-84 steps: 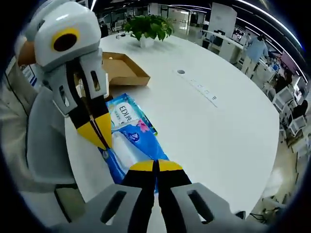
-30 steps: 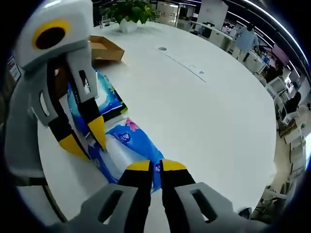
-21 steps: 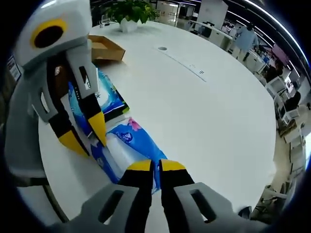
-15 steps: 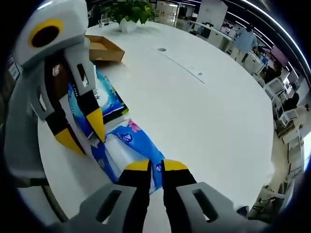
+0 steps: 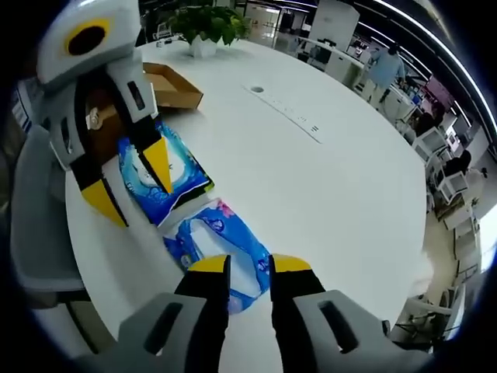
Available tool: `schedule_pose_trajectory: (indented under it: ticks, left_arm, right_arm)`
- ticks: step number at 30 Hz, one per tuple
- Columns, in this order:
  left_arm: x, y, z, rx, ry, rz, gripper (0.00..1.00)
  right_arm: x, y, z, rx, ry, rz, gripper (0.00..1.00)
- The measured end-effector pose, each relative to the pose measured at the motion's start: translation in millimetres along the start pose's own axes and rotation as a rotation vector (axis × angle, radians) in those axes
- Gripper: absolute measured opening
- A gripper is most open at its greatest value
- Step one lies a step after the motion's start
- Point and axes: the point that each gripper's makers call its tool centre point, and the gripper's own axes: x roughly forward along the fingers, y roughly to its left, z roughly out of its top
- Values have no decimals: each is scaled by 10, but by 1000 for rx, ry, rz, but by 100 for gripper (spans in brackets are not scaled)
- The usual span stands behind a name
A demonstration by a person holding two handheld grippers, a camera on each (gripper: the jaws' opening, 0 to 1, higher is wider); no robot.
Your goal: Operate the shoe box by opening the lid, removing the specified soft item, and placing it in the target area until the item is outside and the box remains undamaged.
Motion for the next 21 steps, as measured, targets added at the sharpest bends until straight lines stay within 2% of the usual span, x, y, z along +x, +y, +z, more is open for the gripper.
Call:
schedule_pose_trajectory:
  ticks: [6, 10, 17, 21]
  left_arm:
    - [-273, -28, -83, -10, -17, 40, 34]
    - [-499, -57, -175, -41, -47, 77, 38]
    - [-850, -84, -448, -108, -80, 133, 46]
    - [-1051, -69, -615, -138, -102, 158, 47]
  right_arm:
    - [-167, 91, 104, -8, -14, -31, 21]
    - [-260, 232, 198, -16, -36, -31, 25]
    - [-381, 446, 357, -42, -72, -41, 30]
    - [-428, 582, 424, -44, -89, -25, 33]
